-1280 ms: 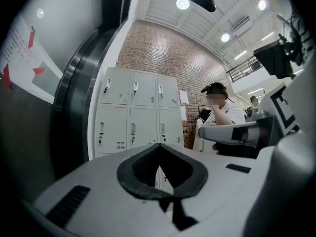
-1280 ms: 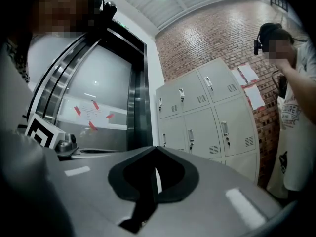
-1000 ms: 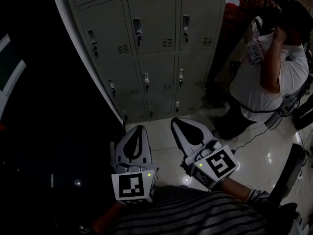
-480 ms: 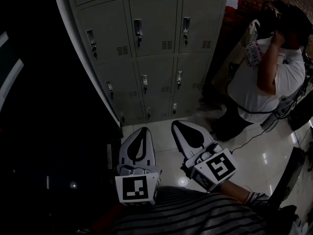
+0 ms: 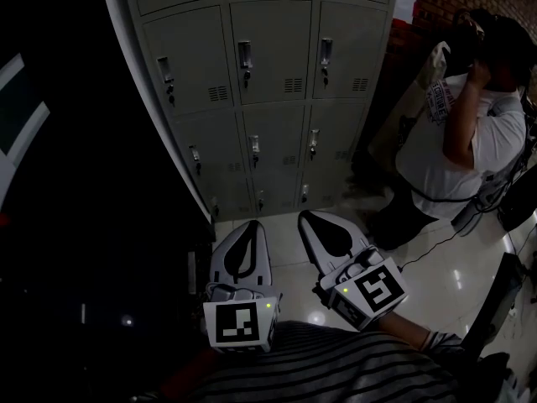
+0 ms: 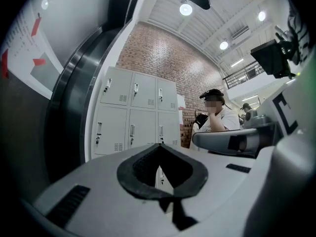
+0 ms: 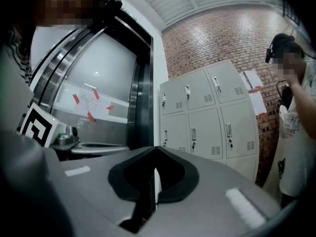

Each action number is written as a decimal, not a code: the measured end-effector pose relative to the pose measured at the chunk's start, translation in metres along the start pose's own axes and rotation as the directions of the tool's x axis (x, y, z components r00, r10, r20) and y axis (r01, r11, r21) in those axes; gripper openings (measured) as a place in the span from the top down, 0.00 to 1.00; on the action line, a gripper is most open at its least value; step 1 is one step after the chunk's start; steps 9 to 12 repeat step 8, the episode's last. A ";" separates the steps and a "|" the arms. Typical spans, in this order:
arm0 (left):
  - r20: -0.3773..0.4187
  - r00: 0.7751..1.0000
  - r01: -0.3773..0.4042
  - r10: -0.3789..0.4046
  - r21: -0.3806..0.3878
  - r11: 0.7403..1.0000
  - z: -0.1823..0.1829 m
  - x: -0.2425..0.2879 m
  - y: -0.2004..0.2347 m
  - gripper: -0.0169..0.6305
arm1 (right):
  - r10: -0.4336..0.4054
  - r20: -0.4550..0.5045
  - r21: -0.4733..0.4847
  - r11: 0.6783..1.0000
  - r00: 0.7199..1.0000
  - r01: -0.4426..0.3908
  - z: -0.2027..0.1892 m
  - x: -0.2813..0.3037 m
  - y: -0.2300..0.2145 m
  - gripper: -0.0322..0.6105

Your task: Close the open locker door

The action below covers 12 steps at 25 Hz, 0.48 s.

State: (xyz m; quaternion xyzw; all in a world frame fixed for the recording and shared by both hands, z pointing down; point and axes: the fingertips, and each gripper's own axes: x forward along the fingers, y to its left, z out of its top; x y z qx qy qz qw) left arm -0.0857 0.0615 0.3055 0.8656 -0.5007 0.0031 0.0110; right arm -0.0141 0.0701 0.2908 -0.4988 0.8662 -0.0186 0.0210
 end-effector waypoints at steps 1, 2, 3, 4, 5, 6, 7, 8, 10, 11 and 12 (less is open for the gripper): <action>-0.003 1.000 0.001 -0.001 -0.002 1.000 -0.001 0.000 0.000 0.97 | 0.002 -0.002 0.000 1.000 1.000 -0.002 -0.001 0.001 0.001 0.95; -0.004 1.000 0.002 -0.002 -0.003 1.000 -0.001 0.001 0.000 0.97 | 0.005 -0.003 0.001 1.000 1.000 -0.005 -0.002 0.002 0.001 0.95; -0.005 1.000 0.002 -0.002 -0.005 1.000 -0.002 0.001 -0.001 0.97 | 0.009 -0.004 0.002 1.000 1.000 -0.009 -0.002 0.002 0.001 0.95; -0.006 1.000 0.001 -0.001 -0.007 1.000 -0.003 0.002 -0.002 0.97 | 0.013 -0.006 0.003 1.000 1.000 -0.013 -0.003 0.003 0.001 0.95; -0.007 1.000 0.000 0.000 -0.008 1.000 -0.003 0.002 -0.002 0.97 | 0.016 -0.008 0.004 1.000 1.000 -0.016 -0.003 0.003 0.001 0.95; -0.009 1.000 -0.001 0.001 -0.011 1.000 -0.003 0.002 -0.003 0.97 | 0.020 -0.010 0.005 1.000 1.000 -0.020 -0.004 0.003 0.002 0.95; -0.011 1.000 -0.002 0.002 -0.013 1.000 -0.004 0.002 -0.003 0.97 | 0.024 -0.012 0.004 1.000 1.000 -0.024 -0.004 0.004 0.002 0.95; -0.013 1.000 -0.004 0.004 -0.016 1.000 -0.004 0.002 -0.003 0.97 | 0.028 -0.015 0.003 1.000 0.999 -0.028 -0.004 0.004 0.003 0.95; -0.013 1.000 -0.004 0.004 -0.016 1.000 -0.004 0.002 -0.003 0.97 | 0.028 -0.015 0.003 1.000 0.999 -0.028 -0.004 0.004 0.003 0.95; -0.013 1.000 -0.004 0.004 -0.016 1.000 -0.004 0.002 -0.003 0.97 | 0.028 -0.015 0.003 1.000 0.999 -0.028 -0.004 0.004 0.003 0.95; -0.013 1.000 -0.004 0.004 -0.016 1.000 -0.004 0.002 -0.003 0.97 | 0.028 -0.015 0.003 1.000 0.999 -0.028 -0.004 0.004 0.003 0.95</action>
